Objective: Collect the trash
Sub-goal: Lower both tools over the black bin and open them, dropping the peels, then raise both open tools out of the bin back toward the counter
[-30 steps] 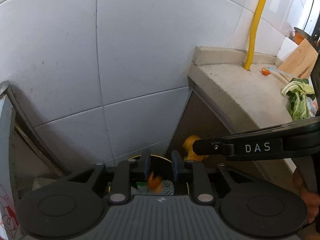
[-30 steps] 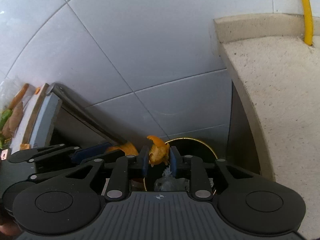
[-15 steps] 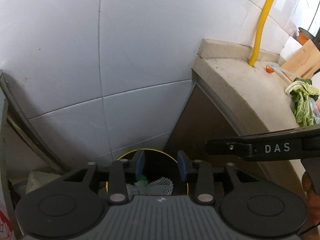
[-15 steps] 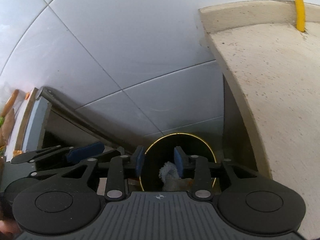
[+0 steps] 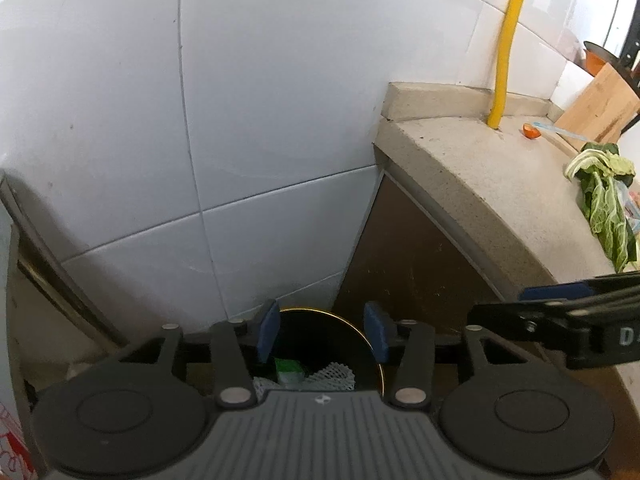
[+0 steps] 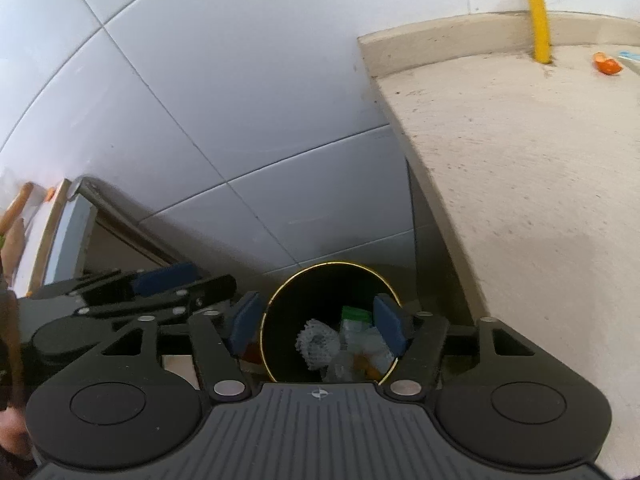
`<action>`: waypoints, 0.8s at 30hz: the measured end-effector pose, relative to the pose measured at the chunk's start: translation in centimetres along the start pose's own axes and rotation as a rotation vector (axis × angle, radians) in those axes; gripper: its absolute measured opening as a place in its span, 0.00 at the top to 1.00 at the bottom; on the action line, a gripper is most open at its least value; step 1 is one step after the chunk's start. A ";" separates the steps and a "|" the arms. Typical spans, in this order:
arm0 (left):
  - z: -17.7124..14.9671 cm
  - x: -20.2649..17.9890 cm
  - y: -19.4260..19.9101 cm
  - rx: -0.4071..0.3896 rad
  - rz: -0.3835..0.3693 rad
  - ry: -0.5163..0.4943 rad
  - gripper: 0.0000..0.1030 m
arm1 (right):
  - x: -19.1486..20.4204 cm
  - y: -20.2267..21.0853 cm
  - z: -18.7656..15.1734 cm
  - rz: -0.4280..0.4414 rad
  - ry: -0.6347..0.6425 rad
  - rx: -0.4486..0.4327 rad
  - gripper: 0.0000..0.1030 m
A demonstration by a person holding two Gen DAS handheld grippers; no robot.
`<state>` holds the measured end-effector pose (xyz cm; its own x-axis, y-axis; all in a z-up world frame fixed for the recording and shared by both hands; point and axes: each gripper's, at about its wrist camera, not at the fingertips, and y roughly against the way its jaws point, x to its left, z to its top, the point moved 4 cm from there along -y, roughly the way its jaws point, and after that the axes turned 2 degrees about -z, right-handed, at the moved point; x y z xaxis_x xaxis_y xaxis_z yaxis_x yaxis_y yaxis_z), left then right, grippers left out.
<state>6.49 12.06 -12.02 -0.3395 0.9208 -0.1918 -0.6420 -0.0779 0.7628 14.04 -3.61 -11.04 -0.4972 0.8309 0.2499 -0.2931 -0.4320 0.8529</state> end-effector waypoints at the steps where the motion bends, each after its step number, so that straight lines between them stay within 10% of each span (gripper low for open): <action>1: 0.0 -0.1 0.0 -0.004 0.007 -0.010 0.58 | -0.1 0.3 -0.3 -0.011 -0.008 -0.008 0.22; 24: -3.4 -4.0 1.9 0.016 -0.008 -0.120 0.42 | -7.9 9.8 -4.3 -0.108 -0.167 -0.163 0.16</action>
<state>4.28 6.95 -11.88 -0.2488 0.9606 -0.1235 -0.6332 -0.0649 0.7713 11.60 -15.90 -6.67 -0.3180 0.9159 0.2451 -0.4717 -0.3771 0.7971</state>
